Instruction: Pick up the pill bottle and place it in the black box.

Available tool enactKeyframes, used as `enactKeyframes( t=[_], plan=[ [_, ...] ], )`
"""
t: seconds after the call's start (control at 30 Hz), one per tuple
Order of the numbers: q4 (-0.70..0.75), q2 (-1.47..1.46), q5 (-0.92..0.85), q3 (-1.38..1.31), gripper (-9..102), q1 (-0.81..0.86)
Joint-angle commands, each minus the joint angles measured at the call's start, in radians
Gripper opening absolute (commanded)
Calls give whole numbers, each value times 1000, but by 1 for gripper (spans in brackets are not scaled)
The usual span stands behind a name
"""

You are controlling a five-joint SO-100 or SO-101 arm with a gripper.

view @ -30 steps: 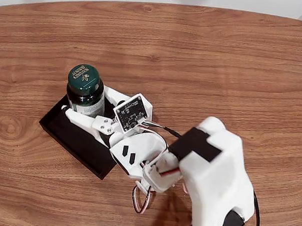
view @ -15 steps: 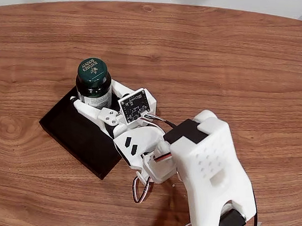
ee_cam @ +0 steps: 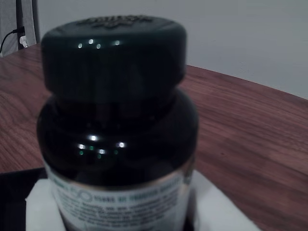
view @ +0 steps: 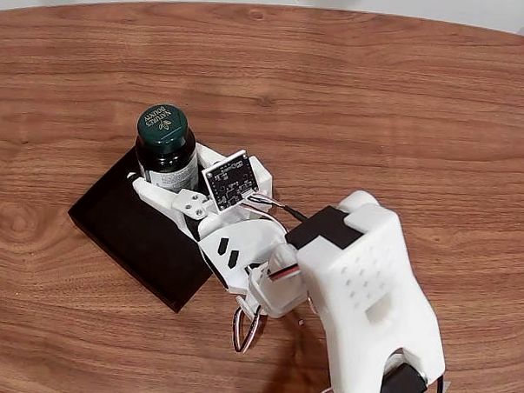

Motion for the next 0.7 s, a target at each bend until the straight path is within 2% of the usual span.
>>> enactKeyframes(
  t=[0.0,0.17,0.47,0.67],
  plan=[
    [9,37,-12,-14,20,-9],
    [8,40,-8,6,24,-15],
    [38,92,15,75,43,-8],
    [60,173,20,126,48,8]
  ],
)
